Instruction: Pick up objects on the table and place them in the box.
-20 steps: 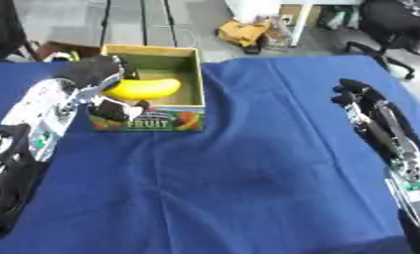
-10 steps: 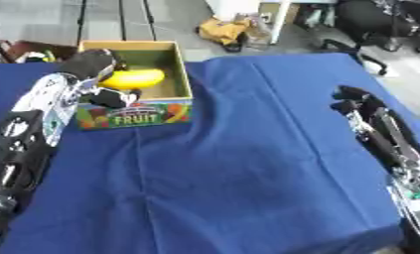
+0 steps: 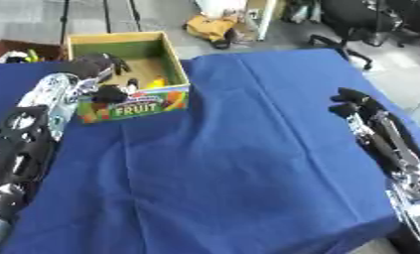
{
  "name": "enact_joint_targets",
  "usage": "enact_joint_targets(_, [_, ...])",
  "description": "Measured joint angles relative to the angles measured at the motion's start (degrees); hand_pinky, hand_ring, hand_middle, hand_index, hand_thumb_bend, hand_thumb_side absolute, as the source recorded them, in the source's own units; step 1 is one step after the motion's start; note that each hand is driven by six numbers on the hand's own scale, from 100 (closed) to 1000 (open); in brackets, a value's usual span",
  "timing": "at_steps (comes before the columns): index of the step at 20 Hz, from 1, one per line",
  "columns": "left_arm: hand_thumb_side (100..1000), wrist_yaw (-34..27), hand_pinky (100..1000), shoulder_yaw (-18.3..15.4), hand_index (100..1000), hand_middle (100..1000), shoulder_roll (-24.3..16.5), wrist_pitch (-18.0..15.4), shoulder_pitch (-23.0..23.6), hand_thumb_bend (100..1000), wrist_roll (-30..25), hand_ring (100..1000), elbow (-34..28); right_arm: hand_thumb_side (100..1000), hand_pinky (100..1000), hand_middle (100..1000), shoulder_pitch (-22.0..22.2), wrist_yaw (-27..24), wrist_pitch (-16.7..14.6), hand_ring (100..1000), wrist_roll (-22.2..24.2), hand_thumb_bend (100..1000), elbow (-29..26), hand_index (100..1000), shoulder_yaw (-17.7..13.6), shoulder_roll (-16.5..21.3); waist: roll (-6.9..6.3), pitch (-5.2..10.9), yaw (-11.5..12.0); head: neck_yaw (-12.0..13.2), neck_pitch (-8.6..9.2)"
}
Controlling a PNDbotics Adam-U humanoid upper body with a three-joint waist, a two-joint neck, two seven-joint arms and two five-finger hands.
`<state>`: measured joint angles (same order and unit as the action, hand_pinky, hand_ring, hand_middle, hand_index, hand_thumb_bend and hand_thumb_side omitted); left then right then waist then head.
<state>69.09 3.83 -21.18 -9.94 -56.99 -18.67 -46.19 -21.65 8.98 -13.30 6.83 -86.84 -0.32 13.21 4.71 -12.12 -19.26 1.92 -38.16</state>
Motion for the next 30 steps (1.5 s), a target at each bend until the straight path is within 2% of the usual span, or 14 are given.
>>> enact_joint_targets(5, [990,-2.43,691,0.00,812,658,0.09,-1.18,0.44,547,-3.62,634,-0.01,744,845,774,0.00,0.00,0.08,767,0.04,100,0.00,889,-0.02,0.00,-0.15,0.23,0.36,0.03,-0.05])
enact_joint_targets(10, [1000,-7.44,689,0.61,811,653,-0.02,-3.24,2.09,550,-8.36,623,-1.43,745,844,774,0.28,0.00,0.19,767,-0.04,100,0.04,888,-0.13,0.01,-0.35,1.05,1.66,0.03,-0.19])
enact_joint_targets(14, [1000,-15.08,687,2.01,809,651,-0.60,-3.94,4.53,569,-10.00,614,-5.72,746,844,774,0.53,0.00,0.35,767,-0.20,100,0.19,888,-0.40,0.03,-0.38,1.29,2.96,-0.08,-0.60])
enact_joint_targets(18, [1000,-24.07,690,3.75,818,662,-2.47,-3.29,6.23,584,-10.32,612,-13.10,748,844,774,0.66,0.00,0.38,767,-0.22,100,0.32,887,-0.54,0.06,-0.69,1.87,4.04,-0.25,-0.67])
enact_joint_targets(22, [1000,-31.74,694,4.63,814,658,-4.64,-1.25,8.28,604,-9.13,608,-22.64,748,844,774,0.91,0.00,0.42,767,-0.26,100,0.33,887,-0.75,0.10,-0.73,2.21,4.83,-0.41,-1.10])
enact_joint_targets(26, [973,-38.21,687,4.17,806,650,-6.79,2.01,11.70,601,-4.73,600,-32.90,749,844,773,1.04,0.00,0.55,767,-0.38,100,0.34,886,-0.89,0.12,-0.72,2.53,5.95,-0.69,-1.12])
enact_joint_targets(30, [928,-45.13,688,2.31,797,643,-9.48,5.43,17.99,568,2.41,599,-42.82,749,843,773,1.55,0.00,0.65,767,-0.57,100,0.35,887,-1.24,0.34,-0.70,2.81,7.93,-1.41,-1.09])
